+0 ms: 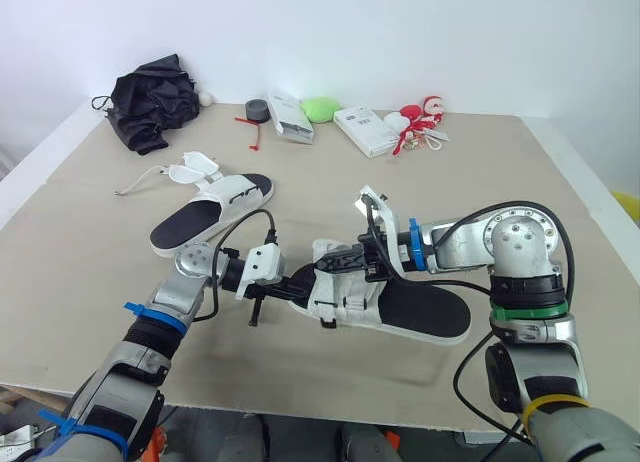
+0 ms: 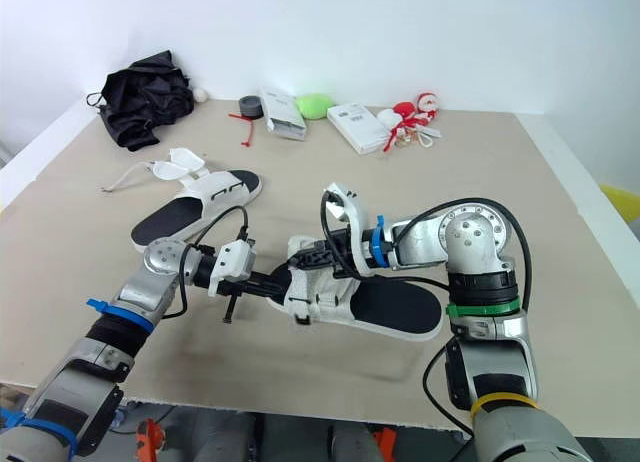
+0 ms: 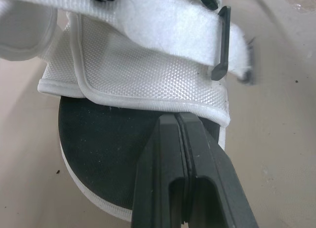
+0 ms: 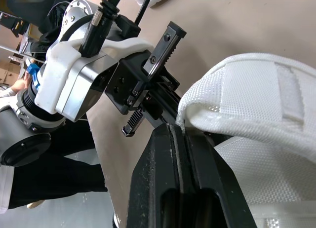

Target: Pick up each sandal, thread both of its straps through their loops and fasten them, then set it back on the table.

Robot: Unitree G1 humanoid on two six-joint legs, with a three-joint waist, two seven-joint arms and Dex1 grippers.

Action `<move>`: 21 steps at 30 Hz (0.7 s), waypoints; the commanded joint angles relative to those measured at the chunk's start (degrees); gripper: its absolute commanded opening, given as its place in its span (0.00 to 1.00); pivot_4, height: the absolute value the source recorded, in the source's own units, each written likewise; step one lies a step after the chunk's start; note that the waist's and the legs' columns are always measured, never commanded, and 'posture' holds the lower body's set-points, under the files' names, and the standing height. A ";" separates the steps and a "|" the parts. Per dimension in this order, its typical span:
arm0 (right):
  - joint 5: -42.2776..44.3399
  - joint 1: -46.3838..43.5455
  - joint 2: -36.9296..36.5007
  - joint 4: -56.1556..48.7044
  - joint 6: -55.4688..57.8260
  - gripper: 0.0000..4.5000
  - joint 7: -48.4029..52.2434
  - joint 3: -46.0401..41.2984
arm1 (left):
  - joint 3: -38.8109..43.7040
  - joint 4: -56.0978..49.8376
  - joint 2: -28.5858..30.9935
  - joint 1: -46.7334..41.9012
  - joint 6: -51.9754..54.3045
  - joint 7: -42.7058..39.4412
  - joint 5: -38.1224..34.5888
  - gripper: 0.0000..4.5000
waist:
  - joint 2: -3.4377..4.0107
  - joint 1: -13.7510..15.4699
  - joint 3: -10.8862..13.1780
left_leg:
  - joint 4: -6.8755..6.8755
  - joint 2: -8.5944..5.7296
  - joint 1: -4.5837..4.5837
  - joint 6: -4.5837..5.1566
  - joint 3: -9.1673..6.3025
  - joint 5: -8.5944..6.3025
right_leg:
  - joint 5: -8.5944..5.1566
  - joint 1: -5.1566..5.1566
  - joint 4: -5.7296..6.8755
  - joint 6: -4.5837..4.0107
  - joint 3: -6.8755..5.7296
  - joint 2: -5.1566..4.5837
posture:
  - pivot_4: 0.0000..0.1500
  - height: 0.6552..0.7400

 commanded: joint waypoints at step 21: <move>8.09 4.10 -4.07 -10.20 0.09 0.55 5.86 -5.10 | -3.79 3.28 0.64 1.91 2.30 -0.02 4.59 0.00 | 0.13 -0.14 0.10 | 0.00 0.01 0.00 0.01 -0.23 0.01 | -0.04 0.08 0.02 -0.11 -0.24 0.04 | 1.00 0.98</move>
